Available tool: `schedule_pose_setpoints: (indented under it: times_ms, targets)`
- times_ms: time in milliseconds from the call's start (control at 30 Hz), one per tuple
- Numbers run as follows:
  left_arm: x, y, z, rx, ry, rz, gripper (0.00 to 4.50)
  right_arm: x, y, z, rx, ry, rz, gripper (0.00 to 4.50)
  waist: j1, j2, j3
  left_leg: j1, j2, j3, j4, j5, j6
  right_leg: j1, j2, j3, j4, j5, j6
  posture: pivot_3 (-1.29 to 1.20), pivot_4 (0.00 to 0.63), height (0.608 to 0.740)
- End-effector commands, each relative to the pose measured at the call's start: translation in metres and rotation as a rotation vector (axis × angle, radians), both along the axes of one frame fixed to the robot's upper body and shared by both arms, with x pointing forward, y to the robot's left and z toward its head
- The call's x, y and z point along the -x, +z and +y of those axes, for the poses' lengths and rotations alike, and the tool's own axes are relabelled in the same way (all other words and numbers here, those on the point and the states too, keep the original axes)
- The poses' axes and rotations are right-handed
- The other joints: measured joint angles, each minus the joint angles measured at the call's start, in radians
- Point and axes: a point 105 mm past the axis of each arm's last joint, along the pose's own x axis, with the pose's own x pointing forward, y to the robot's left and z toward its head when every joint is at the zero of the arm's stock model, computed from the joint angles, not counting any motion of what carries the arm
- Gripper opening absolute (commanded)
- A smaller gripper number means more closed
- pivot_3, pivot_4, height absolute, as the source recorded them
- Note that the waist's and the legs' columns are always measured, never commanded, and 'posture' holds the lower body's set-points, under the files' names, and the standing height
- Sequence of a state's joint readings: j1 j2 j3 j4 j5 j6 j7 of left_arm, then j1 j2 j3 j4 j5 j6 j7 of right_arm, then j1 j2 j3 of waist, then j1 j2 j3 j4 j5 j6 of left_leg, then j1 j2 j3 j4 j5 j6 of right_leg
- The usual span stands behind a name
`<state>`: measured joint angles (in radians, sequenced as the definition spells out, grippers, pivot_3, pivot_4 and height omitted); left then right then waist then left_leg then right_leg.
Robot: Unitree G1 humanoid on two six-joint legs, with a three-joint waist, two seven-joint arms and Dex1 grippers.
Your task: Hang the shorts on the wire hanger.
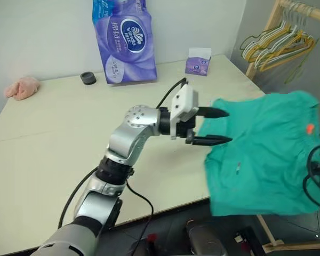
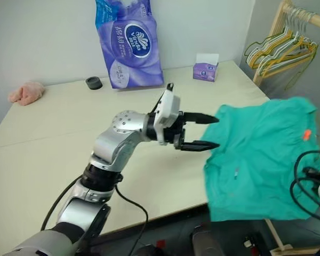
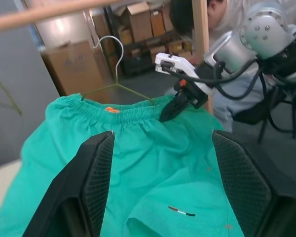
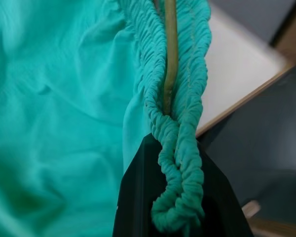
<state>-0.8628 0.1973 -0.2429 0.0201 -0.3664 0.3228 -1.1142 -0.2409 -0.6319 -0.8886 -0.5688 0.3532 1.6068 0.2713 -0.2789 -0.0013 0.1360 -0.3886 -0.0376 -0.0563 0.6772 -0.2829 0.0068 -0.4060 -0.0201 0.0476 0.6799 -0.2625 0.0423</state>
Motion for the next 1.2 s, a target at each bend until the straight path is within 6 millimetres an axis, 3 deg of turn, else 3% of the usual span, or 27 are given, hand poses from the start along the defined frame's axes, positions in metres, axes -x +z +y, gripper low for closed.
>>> schedule_pose_setpoints:
  times_ms: [33, 167, 433, 767, 967, 1200]
  targets:
    - [-0.002, 0.015, -0.009, 0.040, 0.006, -0.065, 3.31, -0.002, 0.042, -0.021, 0.069, -0.115, -0.094, 0.00, -0.008, 0.003, 0.002, 0.001, -0.001, 0.001, 0.000, 0.000, 0.001, 0.000, 0.000, 0.000, 0.000, 0.000, 0.000, -0.44, 0.166, 0.740]
    - [-0.003, 0.031, -0.019, 0.086, -0.006, -0.118, 3.31, -0.009, 0.073, -0.046, 0.067, -0.207, -0.111, 0.00, -0.026, 0.003, 0.009, 0.004, -0.002, 0.004, -0.001, -0.002, 0.004, 0.001, -0.002, 0.002, -0.001, 0.000, 0.000, -0.44, 0.174, 0.740]
    - [0.001, 0.046, -0.028, 0.106, -0.067, -0.166, 3.31, -0.014, 0.093, -0.077, -0.057, -0.295, -0.072, 0.00, -0.041, 0.000, 0.024, 0.007, -0.003, 0.018, -0.001, -0.006, 0.010, 0.001, -0.002, 0.021, -0.001, -0.001, 0.002, -0.44, 0.192, 0.740]
    - [0.011, 0.071, -0.044, 0.115, -0.220, -0.123, 3.31, -0.020, 0.083, -0.079, -0.124, -0.216, 0.039, 0.00, -0.074, -0.004, 0.044, 0.009, -0.003, 0.028, -0.001, -0.009, 0.015, 0.001, -0.003, 0.026, -0.004, -0.004, 0.012, -0.46, 0.206, 0.740]
    - [0.011, 0.088, -0.055, 0.099, -0.286, -0.082, 3.31, -0.029, 0.088, -0.068, -0.160, -0.172, -0.037, 0.00, -0.094, -0.006, 0.046, 0.008, -0.003, 0.031, -0.001, -0.010, 0.015, 0.001, -0.003, 0.028, -0.008, -0.002, 0.018, -0.47, 0.200, 0.740]
    - [0.006, 0.089, -0.061, 0.071, -0.264, -0.148, 3.34, -0.028, 0.092, -0.061, -0.171, -0.200, -0.165, 2.33, -0.113, -0.006, 0.047, 0.008, -0.003, 0.031, -0.002, -0.011, 0.015, 0.001, -0.003, 0.030, -0.010, -0.002, 0.019, -0.47, 0.192, 0.740]
